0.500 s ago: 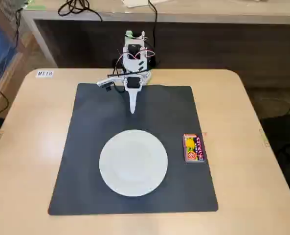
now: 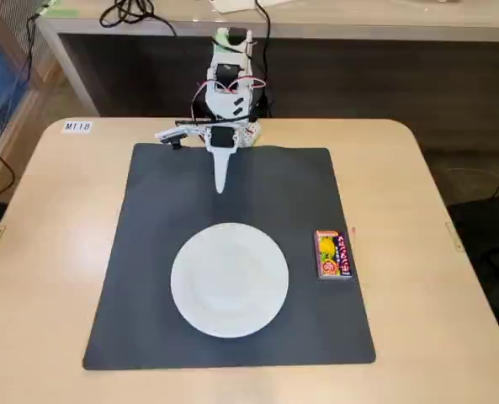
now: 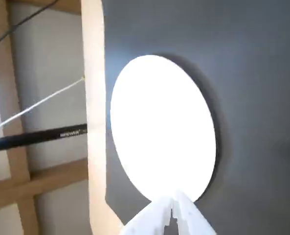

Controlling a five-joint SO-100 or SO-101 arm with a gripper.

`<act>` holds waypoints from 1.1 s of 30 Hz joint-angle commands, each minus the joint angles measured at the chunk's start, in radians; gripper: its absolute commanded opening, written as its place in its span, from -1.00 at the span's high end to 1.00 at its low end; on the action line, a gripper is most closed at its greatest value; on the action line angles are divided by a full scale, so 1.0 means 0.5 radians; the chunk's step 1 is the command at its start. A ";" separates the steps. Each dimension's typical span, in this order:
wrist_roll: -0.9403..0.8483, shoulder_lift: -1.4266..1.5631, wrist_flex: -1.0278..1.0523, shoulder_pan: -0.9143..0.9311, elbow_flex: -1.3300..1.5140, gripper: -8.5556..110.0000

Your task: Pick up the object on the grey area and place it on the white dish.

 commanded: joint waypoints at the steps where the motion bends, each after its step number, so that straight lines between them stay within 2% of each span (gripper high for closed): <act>1: -0.104 -0.313 0.025 -0.074 -0.399 0.86; 6: -0.282 -0.893 0.083 -0.242 -1.043 0.86; 16: -0.976 -1.997 0.482 -0.681 -2.295 0.86; 23: -1.451 -2.421 0.641 -0.933 -2.681 0.86; 33: -1.740 -2.905 0.792 -1.181 -3.114 0.86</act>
